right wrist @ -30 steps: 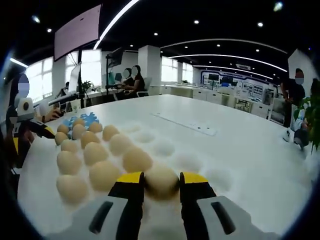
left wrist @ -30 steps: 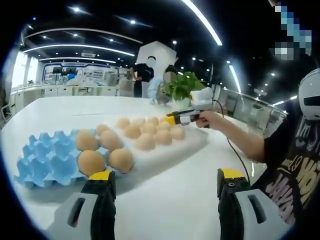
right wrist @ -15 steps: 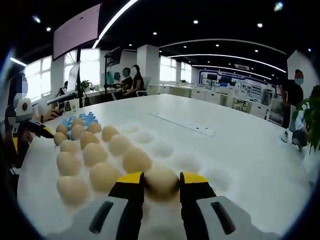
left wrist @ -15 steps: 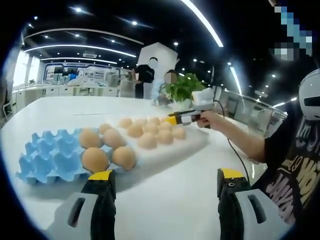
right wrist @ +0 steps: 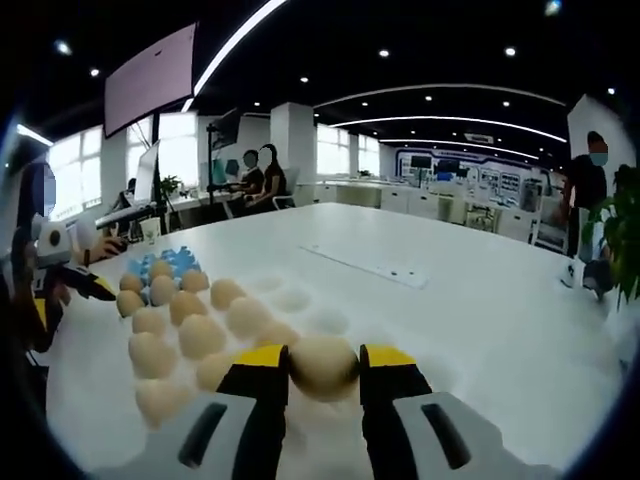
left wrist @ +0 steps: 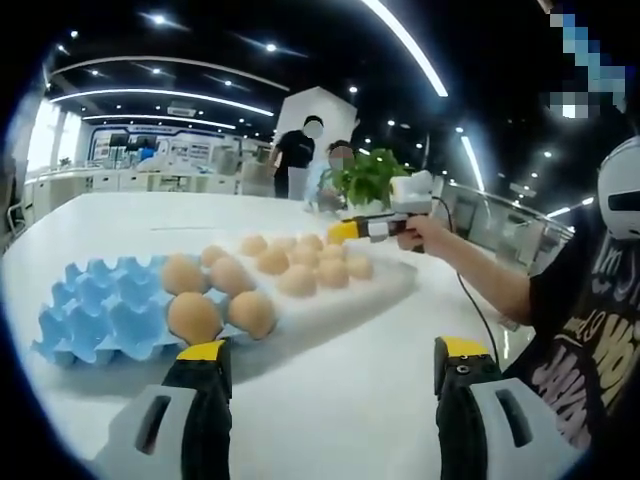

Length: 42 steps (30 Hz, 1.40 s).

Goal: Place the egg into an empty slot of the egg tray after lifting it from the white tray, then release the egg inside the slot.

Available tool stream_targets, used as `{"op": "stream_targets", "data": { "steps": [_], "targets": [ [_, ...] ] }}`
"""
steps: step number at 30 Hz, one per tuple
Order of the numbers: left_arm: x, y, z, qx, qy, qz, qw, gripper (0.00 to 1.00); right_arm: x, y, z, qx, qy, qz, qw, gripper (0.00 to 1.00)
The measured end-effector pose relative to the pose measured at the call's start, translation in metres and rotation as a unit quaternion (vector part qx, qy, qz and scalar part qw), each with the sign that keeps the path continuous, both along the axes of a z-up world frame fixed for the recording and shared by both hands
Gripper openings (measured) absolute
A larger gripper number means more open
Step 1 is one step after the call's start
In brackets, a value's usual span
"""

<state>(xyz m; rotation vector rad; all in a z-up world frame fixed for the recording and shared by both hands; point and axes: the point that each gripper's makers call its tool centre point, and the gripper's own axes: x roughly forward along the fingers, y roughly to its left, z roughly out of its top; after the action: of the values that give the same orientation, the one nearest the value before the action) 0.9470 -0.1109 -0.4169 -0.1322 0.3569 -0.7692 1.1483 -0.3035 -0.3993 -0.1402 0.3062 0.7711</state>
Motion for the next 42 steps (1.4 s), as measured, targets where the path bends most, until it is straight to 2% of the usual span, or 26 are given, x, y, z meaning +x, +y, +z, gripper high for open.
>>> {"op": "stream_targets", "data": {
  "steps": [9,19,42],
  "targets": [
    [-0.001,0.003,0.0,-0.002,0.0,0.0,1.0,0.85,-0.004,0.013,0.005,0.002,0.004,0.009,0.9999,0.29],
    [-0.002,0.007,-0.001,-0.006,-0.001,0.003,1.0,0.85,-0.012,0.029,0.019,0.004,-0.006,0.023,0.9997,0.29],
    [-0.005,0.022,-0.003,-0.014,-0.004,0.022,0.9996,0.85,-0.032,0.073,0.027,-0.003,-0.016,0.063,0.9979,0.29]
  ]
}}
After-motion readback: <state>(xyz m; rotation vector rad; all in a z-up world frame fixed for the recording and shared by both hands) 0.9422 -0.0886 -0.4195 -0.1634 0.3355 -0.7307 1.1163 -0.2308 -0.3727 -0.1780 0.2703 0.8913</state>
